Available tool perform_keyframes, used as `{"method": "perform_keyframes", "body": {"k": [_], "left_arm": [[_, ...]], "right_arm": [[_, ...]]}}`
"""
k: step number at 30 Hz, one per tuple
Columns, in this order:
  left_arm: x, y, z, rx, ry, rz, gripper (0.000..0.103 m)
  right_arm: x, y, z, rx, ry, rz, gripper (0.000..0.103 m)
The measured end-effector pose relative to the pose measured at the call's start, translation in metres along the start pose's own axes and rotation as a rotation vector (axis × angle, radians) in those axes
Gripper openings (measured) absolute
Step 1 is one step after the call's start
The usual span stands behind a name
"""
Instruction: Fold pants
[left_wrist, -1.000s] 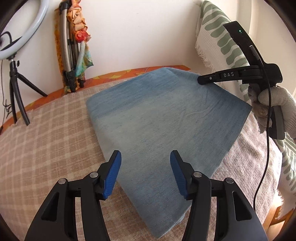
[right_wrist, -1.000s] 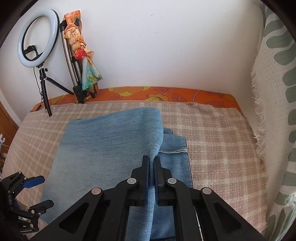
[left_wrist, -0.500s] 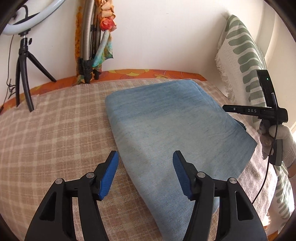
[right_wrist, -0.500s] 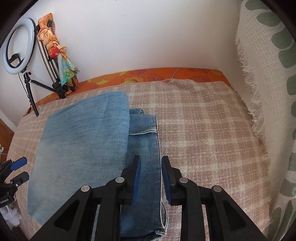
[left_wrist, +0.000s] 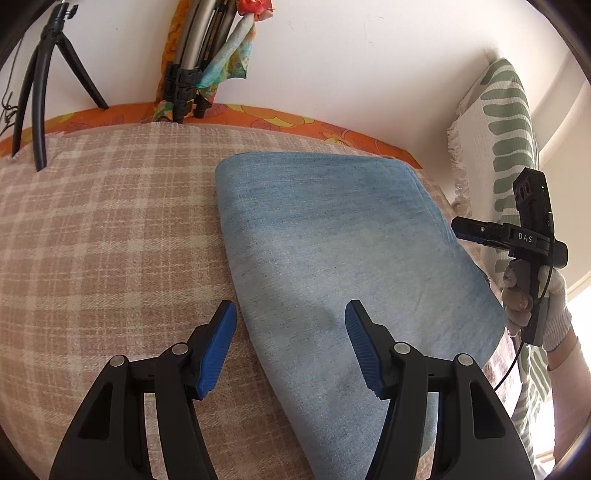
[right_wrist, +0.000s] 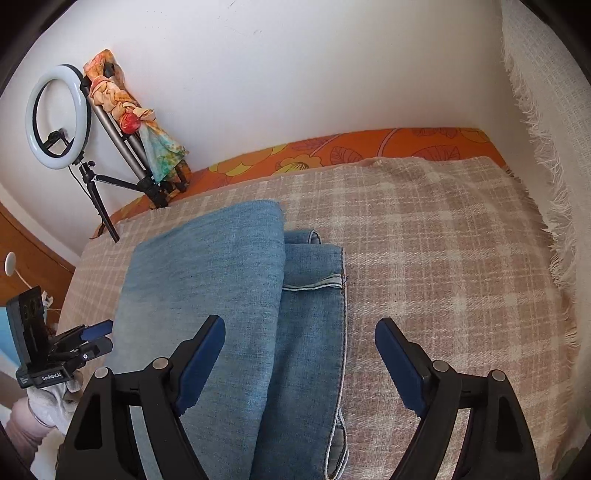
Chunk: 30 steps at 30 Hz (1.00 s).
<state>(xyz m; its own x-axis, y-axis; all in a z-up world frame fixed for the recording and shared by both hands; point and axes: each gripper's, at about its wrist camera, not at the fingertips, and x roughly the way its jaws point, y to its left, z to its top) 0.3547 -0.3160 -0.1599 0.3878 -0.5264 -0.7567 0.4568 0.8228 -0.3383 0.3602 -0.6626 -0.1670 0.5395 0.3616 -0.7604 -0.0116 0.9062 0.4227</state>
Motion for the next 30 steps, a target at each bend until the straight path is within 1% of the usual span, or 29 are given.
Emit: {"method": "perform_keyframes", "body": {"k": [3,6,7,10,12,14,15,17,18,19,20,22,23,25,27,30], "left_arm": [[0.007,0.003,0.000,-0.030,0.021,-0.024,0.060],[0.013,0.004,0.000,-0.045,0.018,-0.034,0.060],[0.013,0.004,0.001,-0.044,0.012,-0.034,0.060],[0.016,0.003,0.004,-0.052,0.008,-0.040,0.060],[0.017,0.002,0.007,-0.058,0.007,-0.042,0.060],[0.018,0.000,0.010,-0.043,0.009,-0.036,0.059],[0.019,-0.001,0.010,-0.036,0.008,-0.032,0.059],[0.020,-0.003,0.012,-0.025,0.003,-0.027,0.058],[0.020,-0.003,0.012,-0.026,0.001,-0.023,0.055],[0.021,-0.003,0.013,-0.028,-0.001,-0.019,0.047],[0.021,-0.002,0.014,-0.029,-0.003,-0.013,0.038],[0.019,-0.002,0.015,-0.026,-0.013,-0.006,0.028],[0.019,-0.003,0.015,-0.021,-0.019,-0.002,0.023],[0.015,-0.009,0.016,0.013,-0.038,0.019,0.020],[0.010,-0.015,0.015,0.043,-0.055,0.033,0.018],[0.002,-0.019,0.017,0.045,-0.080,0.029,0.016]], "right_arm": [[0.009,-0.008,-0.004,0.024,0.028,0.047,0.086],[0.018,-0.010,-0.012,0.028,0.060,0.142,0.086],[0.018,-0.008,-0.014,0.019,0.046,0.157,0.089],[0.022,-0.002,-0.018,0.006,0.052,0.230,0.089],[0.025,0.006,-0.019,-0.012,0.056,0.246,0.089],[0.028,0.016,-0.020,-0.037,0.065,0.246,0.085],[0.031,0.020,-0.020,-0.039,0.074,0.247,0.078],[0.033,0.029,-0.021,-0.050,0.068,0.225,0.075],[0.034,0.032,-0.021,-0.059,0.067,0.213,0.070],[0.034,0.033,-0.022,-0.060,0.065,0.204,0.062],[0.033,0.034,-0.023,-0.053,0.055,0.198,0.059],[0.030,0.037,-0.024,-0.047,0.037,0.167,0.047],[0.027,0.041,-0.024,-0.057,0.026,0.142,0.044],[0.021,0.051,-0.026,-0.094,0.008,0.076,0.035],[0.015,0.061,-0.026,-0.124,-0.012,0.018,0.030],[0.000,0.074,-0.026,-0.162,-0.057,-0.041,0.025]]}}
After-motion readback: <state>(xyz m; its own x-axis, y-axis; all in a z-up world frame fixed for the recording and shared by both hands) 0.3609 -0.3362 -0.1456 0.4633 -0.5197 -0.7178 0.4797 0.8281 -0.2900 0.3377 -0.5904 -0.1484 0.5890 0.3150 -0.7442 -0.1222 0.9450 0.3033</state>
